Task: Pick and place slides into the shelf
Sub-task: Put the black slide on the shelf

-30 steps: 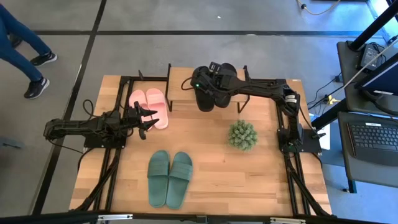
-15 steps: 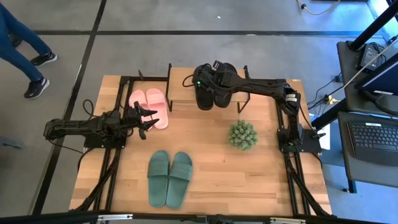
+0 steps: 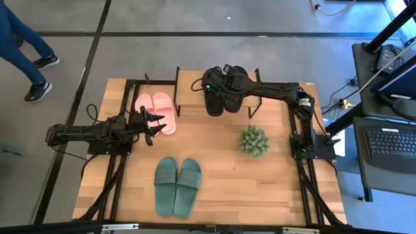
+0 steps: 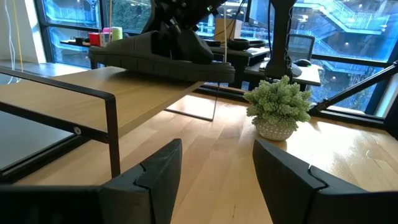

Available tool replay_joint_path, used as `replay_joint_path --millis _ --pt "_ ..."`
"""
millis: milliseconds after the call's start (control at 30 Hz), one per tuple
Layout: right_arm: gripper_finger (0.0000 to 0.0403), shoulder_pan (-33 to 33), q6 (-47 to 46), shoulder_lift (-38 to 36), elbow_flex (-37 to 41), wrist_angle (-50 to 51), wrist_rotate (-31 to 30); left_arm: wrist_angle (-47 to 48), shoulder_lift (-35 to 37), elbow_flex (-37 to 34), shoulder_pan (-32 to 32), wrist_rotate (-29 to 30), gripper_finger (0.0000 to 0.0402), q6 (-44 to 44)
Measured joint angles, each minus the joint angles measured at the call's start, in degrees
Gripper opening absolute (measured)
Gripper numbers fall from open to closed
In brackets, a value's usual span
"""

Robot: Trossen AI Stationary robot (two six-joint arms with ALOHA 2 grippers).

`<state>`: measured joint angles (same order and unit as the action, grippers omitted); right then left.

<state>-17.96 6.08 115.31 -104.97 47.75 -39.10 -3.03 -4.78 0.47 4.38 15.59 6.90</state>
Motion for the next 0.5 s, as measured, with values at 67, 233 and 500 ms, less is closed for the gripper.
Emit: replay_joint_path --millis 67,233,500 --pt "0.0097 0.0 -0.7 0.0 0.0 0.5 0.1 0.0 0.0 0.0 0.0 0.0 0.0191 0.0" --pt "0.0097 0.0 -1.5 0.0 -1.1 1.6 0.4 0.0 0.0 0.0 0.0 0.0 0.0191 0.0" --pt "0.0097 0.2 -3.7 0.1 -6.4 5.1 6.5 0.0 0.0 0.0 0.0 0.0 0.0191 0.0"
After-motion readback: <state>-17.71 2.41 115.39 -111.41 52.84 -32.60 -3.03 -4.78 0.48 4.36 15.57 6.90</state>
